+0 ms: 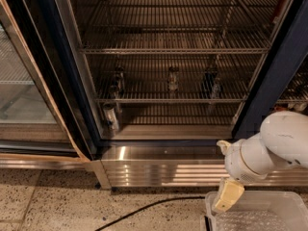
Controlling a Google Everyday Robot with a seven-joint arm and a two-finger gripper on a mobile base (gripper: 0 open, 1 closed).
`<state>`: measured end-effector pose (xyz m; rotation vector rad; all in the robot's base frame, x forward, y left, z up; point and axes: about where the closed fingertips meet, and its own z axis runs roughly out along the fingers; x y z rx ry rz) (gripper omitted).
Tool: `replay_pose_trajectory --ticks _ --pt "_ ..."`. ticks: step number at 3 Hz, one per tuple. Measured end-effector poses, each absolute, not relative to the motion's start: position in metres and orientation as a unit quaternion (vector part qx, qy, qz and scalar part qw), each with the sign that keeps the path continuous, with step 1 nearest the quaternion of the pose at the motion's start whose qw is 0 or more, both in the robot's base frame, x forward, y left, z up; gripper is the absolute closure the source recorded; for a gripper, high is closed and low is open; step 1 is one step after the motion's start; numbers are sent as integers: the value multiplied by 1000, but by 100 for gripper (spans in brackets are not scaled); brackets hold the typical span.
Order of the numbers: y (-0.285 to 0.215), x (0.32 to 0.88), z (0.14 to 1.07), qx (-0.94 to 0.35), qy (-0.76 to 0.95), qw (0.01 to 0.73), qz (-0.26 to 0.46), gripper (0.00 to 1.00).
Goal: Pick 7up can from bottom shelf of fridge
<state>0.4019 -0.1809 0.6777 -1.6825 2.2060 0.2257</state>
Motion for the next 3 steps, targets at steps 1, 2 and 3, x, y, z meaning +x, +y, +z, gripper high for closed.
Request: replay_pose_trajectory --ticks 1,2,3 --pt "-179 403 675 -595 781 178 74 0" --pt "-179 419 651 -590 782 190 64 0" --pt "-173 451 631 -583 775 238 48 0"
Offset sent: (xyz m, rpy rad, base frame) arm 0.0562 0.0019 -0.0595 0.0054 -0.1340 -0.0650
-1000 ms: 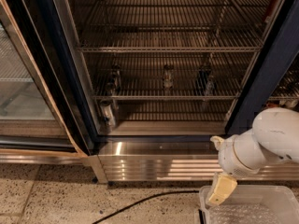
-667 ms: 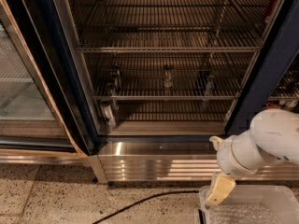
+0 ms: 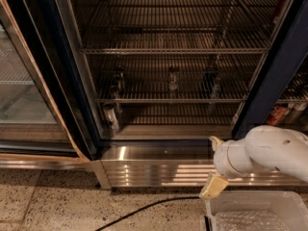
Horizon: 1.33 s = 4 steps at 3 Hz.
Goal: Pick 7up can from bottom shelf of fridge
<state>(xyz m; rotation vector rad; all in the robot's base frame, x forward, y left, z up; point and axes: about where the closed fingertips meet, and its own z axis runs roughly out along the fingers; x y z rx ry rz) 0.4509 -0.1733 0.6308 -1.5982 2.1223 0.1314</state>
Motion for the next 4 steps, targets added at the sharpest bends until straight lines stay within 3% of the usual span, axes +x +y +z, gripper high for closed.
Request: replay_pose_trajectory --ticks 2,4 --pt "-162 516 609 -561 743 364 39 0" --pt "-155 526 603 -546 745 382 43 0"
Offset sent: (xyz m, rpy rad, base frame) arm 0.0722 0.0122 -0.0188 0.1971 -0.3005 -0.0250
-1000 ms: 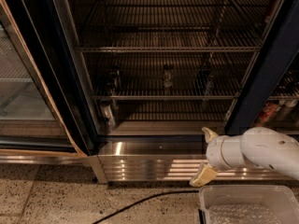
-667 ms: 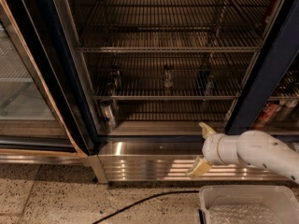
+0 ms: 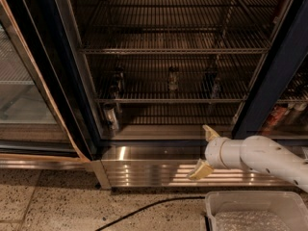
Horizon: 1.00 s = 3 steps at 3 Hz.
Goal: Pick 7up can from bottom shelf of fridge
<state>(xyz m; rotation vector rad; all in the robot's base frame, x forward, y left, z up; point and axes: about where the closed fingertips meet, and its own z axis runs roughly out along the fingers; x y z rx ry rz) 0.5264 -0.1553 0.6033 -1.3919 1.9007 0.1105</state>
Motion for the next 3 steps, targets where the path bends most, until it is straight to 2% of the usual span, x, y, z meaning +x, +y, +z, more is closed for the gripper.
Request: replay_pose_trajectory --ticks 3 --pt "-123 637 585 -488 730 473 68 0"
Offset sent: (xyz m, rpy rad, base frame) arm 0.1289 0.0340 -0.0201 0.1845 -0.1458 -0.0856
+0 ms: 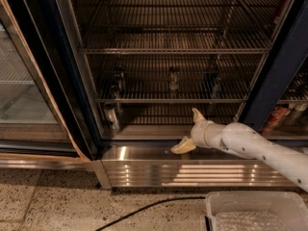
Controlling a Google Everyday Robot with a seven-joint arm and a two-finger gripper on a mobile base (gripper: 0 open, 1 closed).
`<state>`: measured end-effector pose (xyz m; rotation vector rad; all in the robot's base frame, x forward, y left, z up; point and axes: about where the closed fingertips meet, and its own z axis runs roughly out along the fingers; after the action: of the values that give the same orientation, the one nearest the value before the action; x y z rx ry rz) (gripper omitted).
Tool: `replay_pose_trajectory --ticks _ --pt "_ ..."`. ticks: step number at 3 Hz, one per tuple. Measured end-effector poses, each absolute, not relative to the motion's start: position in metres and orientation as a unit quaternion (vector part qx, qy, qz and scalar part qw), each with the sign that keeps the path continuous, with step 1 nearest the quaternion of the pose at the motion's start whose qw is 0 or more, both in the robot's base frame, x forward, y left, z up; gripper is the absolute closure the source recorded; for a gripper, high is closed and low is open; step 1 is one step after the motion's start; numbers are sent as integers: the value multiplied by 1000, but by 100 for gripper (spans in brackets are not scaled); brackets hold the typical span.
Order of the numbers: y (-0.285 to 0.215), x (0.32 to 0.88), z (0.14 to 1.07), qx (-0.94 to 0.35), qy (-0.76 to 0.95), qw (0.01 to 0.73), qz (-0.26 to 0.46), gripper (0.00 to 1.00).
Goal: Pick 7up can from bottom shelf of fridge
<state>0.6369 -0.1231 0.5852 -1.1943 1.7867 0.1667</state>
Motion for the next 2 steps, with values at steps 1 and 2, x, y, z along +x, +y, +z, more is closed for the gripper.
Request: replay_pose_trajectory --ticks 1,2 --pt "-117 671 568 -463 729 494 100 0" --pt "-116 701 560 -433 727 517 129 0"
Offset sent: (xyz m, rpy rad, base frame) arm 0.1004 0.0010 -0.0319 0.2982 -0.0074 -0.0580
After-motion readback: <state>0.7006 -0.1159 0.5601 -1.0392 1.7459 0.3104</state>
